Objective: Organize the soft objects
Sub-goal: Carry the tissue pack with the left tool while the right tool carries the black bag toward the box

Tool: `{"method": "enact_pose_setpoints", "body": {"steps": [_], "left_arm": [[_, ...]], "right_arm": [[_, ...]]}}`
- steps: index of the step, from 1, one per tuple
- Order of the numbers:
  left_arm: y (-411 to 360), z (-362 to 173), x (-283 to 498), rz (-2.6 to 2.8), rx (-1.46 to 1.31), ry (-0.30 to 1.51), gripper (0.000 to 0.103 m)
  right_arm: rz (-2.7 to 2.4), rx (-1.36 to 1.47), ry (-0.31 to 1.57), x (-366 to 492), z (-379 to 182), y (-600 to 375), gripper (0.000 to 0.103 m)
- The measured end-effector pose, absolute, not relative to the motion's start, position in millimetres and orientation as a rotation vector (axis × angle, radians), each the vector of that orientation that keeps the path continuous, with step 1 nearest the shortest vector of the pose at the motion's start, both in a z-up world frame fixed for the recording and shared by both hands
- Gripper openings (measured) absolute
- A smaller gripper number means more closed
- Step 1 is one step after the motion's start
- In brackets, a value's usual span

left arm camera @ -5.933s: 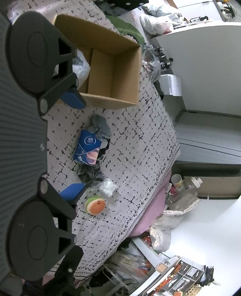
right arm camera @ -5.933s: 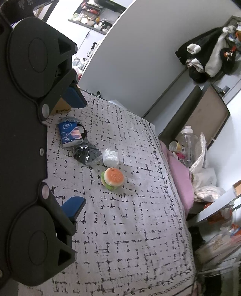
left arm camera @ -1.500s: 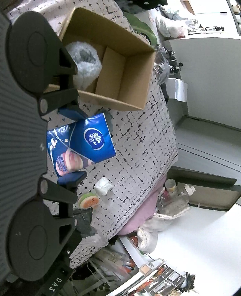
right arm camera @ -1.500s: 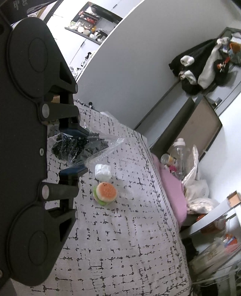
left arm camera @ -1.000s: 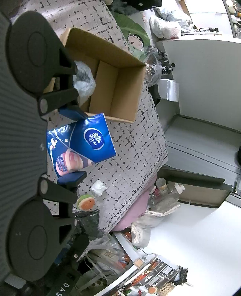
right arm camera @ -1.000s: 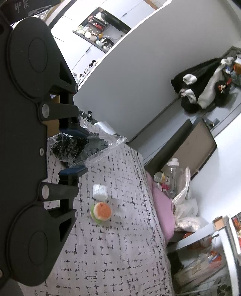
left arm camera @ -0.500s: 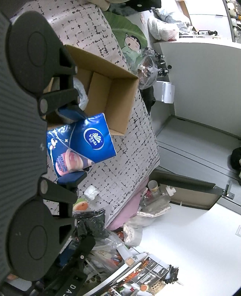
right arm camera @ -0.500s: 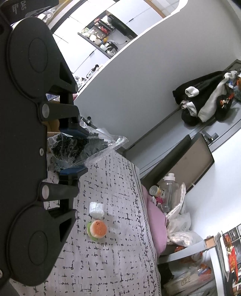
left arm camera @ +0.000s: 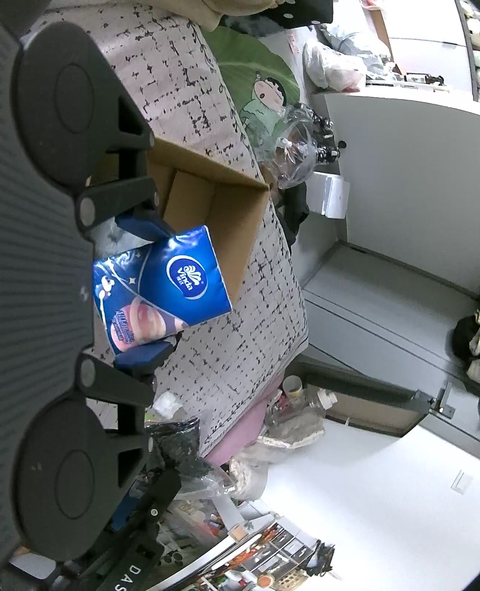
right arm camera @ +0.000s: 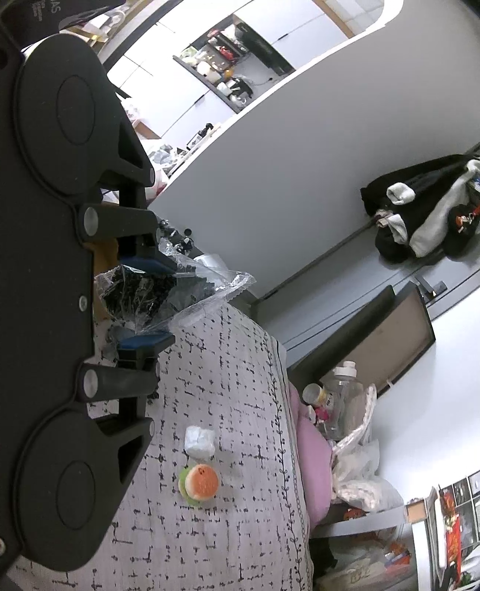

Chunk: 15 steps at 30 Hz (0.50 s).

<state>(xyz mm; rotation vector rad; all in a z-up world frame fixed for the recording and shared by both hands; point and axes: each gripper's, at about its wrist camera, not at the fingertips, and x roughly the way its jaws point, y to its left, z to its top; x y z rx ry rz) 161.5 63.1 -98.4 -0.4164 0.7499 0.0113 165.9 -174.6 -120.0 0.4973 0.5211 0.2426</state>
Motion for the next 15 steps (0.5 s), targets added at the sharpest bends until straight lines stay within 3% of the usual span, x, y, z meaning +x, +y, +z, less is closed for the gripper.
{"method": "enact_pose_setpoints", "body": {"steps": [15], "left_arm": [[109.1,-118.9,186.5,0.033,-0.479,0.777,0.058]], "right_arm": [[0.284,0.466,0.57,185.1,-136.3,-131.9,0.034]]}}
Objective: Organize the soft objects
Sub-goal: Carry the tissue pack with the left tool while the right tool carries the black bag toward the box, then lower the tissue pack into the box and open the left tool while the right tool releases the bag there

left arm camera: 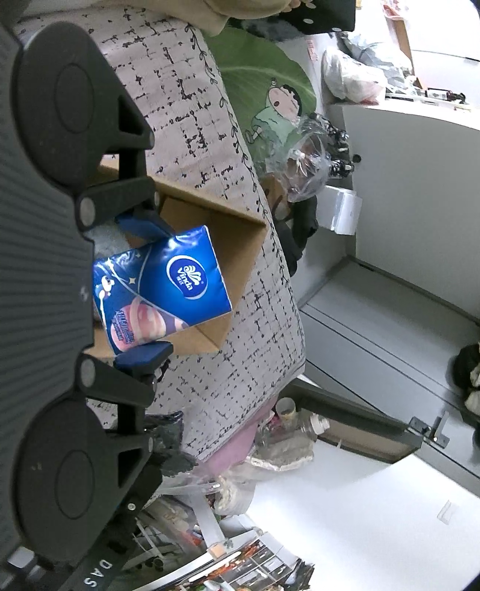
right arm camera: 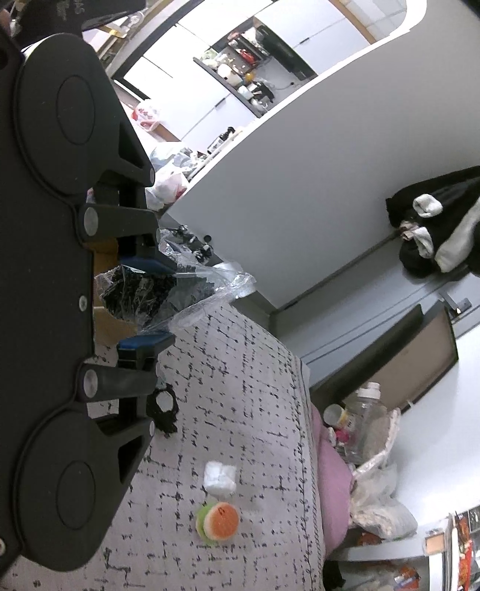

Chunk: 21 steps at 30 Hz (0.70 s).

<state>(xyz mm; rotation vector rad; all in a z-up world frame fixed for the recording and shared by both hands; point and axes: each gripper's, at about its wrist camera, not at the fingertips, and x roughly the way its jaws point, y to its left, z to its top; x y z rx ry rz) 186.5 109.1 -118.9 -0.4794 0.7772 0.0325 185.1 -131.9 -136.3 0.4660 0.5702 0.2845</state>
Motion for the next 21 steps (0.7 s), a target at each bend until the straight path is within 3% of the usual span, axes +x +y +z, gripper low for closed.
{"method": "enact_pose_setpoints", "body": {"steps": [21], "left_arm": [[130.7,-157.0,214.9,0.084,-0.482,0.926,0.061]], "right_arm": [[0.328,0.437,0.676,209.5,-166.2,-91.7,0.034]]}}
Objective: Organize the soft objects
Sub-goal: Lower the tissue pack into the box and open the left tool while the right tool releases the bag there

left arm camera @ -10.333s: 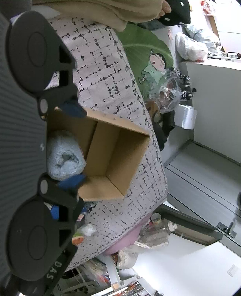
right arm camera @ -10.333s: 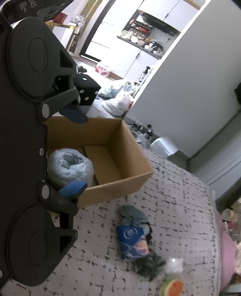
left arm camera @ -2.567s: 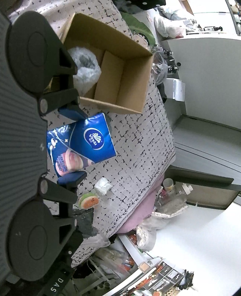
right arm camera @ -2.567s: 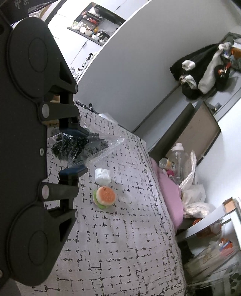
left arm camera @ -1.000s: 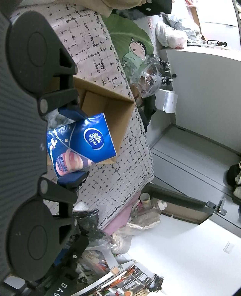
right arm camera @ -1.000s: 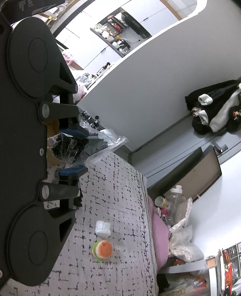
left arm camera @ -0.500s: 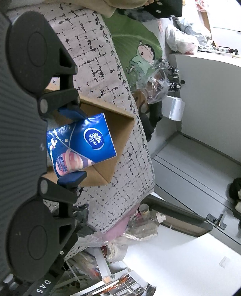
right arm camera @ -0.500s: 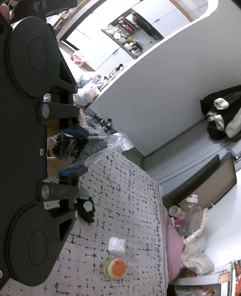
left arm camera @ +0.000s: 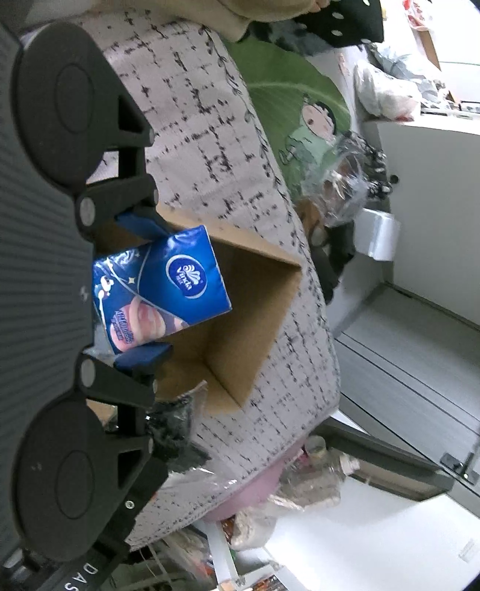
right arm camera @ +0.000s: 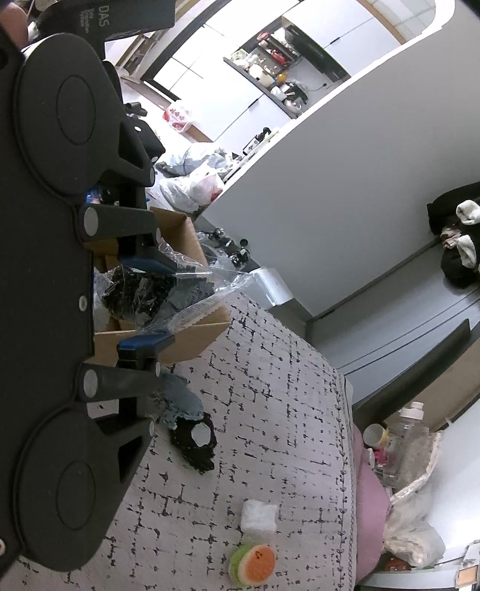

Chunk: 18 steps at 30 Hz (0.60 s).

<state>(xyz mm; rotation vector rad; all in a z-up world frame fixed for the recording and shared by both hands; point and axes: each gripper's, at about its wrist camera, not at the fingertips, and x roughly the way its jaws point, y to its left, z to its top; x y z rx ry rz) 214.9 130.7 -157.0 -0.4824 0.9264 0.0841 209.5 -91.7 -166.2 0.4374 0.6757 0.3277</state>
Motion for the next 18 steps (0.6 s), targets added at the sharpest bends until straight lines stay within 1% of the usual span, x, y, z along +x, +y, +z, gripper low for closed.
{"method": "enact_pose_setpoints", "body": {"steps": [6,9,11,13,17,18], "left_arm": [[131.0,-154.6,211.6,0.079,-0.492,0.952,0.066],[129.9,-148.6,208.5,0.088,-0.483,0.942,0.07],[128.7,-144.4,207.5,0.099,-0.473,0.938,0.071],[128.7,-139.9,205.5,0.106,-0.466,0.931,0.072],[127.3,-132.0,200.8,0.117,-0.454,0.912,0.072],[126.3,-130.1,199.7,0.121,-0.45,0.908,0.073]], "right_arm": [[0.347,0.45,0.671,209.4,-169.1,-86.9,0.035],[0.353,0.454,0.679,209.7,-169.5,-84.8,0.038],[0.361,0.462,0.683,208.9,-168.2,-85.9,0.043],[0.356,0.47,0.668,205.8,-163.7,-89.6,0.052],[0.336,0.491,0.648,200.8,-155.2,-102.4,0.056],[0.327,0.493,0.645,199.9,-153.9,-106.0,0.06]]}}
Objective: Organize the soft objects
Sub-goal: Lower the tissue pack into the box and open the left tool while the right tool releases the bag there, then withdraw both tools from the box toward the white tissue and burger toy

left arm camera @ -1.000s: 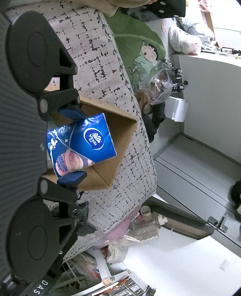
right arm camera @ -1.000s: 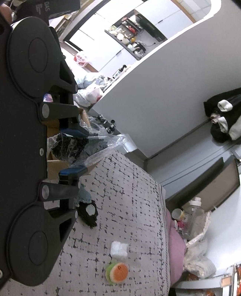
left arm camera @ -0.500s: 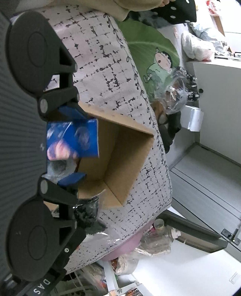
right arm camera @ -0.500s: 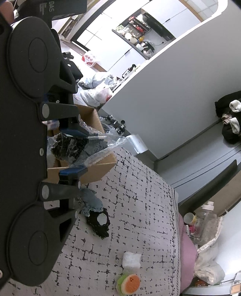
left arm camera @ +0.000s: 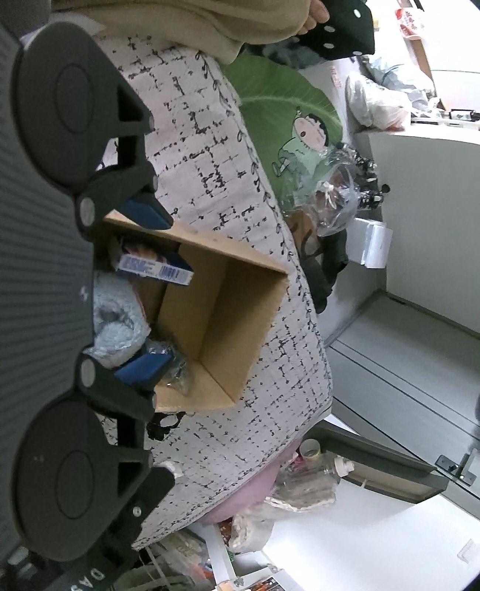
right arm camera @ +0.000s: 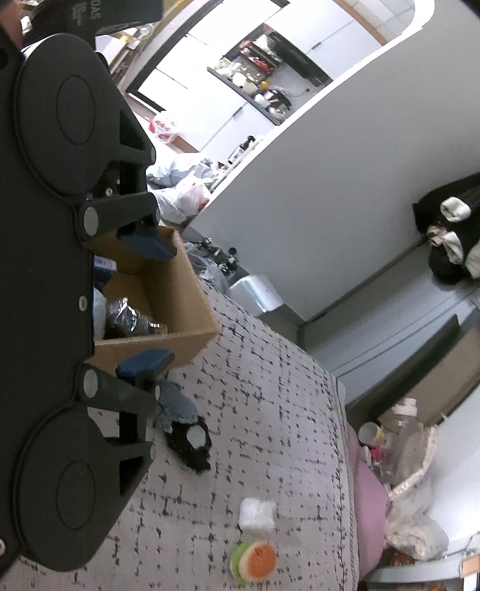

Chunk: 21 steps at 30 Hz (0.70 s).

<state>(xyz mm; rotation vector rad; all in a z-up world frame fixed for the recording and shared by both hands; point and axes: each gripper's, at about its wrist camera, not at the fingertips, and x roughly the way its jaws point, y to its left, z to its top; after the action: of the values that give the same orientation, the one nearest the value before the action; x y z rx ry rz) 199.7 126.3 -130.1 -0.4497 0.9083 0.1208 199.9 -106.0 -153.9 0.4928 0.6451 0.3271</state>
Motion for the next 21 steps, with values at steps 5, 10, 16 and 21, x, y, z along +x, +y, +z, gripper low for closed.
{"method": "enact_pose_setpoints", "body": {"steps": [5,10,16,21], "left_arm": [[118.1,-120.8,193.7,0.128,-0.442,0.893,0.079],[105.2,-111.6,187.6,0.124,-0.415,0.88,0.08],[87.6,-102.7,180.3,0.105,-0.386,0.857,0.081],[69.5,-94.0,173.5,0.084,-0.362,0.846,0.081]], "right_arm": [[0.272,0.477,0.602,189.5,-141.1,-123.9,0.083],[0.243,0.452,0.576,182.3,-131.9,-138.1,0.089],[0.222,0.428,0.557,171.6,-124.3,-153.8,0.091],[0.22,0.415,0.534,163.6,-114.2,-169.9,0.091]]}}
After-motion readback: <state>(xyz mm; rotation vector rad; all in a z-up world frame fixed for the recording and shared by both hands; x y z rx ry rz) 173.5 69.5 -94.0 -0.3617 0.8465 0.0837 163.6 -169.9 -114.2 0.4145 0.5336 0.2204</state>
